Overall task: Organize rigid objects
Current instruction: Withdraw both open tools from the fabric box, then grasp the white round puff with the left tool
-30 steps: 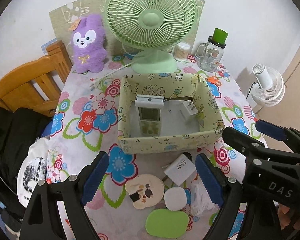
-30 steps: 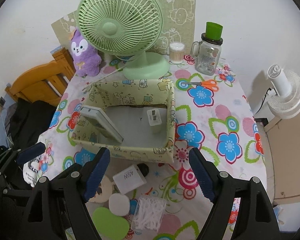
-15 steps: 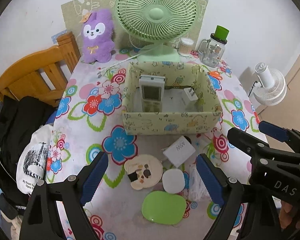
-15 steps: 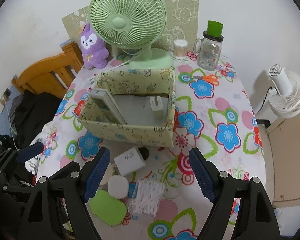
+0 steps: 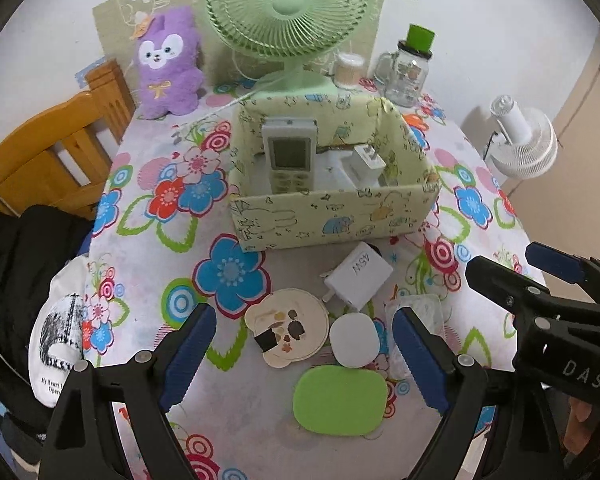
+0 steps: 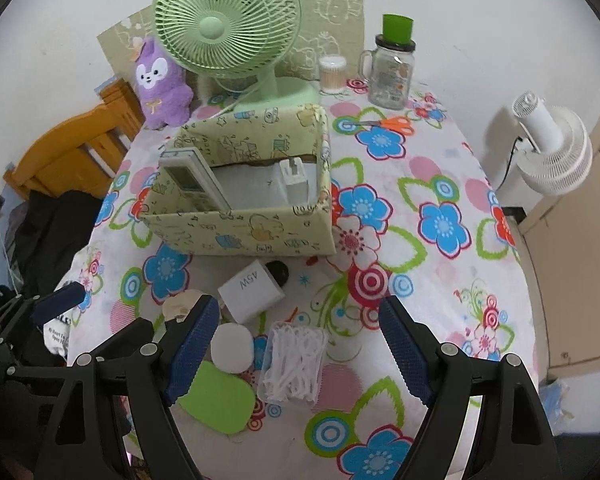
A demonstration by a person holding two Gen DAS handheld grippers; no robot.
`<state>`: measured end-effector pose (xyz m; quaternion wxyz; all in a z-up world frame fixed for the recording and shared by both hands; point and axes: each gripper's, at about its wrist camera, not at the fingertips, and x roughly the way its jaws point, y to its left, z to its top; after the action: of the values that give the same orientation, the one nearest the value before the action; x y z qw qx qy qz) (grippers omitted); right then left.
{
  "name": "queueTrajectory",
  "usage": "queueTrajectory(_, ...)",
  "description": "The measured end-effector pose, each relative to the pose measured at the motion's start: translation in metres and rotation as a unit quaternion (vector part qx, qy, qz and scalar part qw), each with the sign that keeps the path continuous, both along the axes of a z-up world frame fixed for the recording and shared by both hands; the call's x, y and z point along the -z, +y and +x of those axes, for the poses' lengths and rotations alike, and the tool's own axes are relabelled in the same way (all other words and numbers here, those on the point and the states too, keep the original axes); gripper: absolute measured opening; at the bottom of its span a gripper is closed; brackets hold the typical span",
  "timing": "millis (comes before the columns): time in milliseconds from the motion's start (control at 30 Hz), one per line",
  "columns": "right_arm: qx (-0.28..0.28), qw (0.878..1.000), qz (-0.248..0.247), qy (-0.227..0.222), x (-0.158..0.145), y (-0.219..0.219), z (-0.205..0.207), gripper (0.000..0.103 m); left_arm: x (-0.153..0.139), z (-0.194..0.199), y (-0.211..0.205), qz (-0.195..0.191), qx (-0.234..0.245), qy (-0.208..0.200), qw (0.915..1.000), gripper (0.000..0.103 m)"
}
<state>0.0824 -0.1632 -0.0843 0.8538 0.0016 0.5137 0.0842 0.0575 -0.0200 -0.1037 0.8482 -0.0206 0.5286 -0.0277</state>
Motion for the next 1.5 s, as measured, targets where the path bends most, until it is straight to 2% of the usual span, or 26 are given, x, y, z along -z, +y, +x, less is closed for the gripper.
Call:
queueTrajectory(267,0.031,0.999,-0.011,0.014,0.02,-0.003,-0.008,0.085,0.018,0.0,-0.01,-0.001,0.039,0.003,0.9992,0.091)
queueTrajectory(700,0.038,0.999,-0.016,0.033,0.046,-0.007,-0.012,0.085,0.05,0.004,-0.019,-0.003,0.057,0.022,0.9981,0.091)
queueTrajectory(1200,0.05,0.997,-0.018,0.064,0.083,-0.01,-0.007,0.086,0.086,0.009,-0.033,0.003,0.051,0.048,0.9975,0.09)
queueTrajectory(1500,0.047,0.996,-0.017,0.072,0.095,-0.011,-0.004,0.086,0.098,0.012,-0.038,0.005,0.031,0.065,0.9974,0.08)
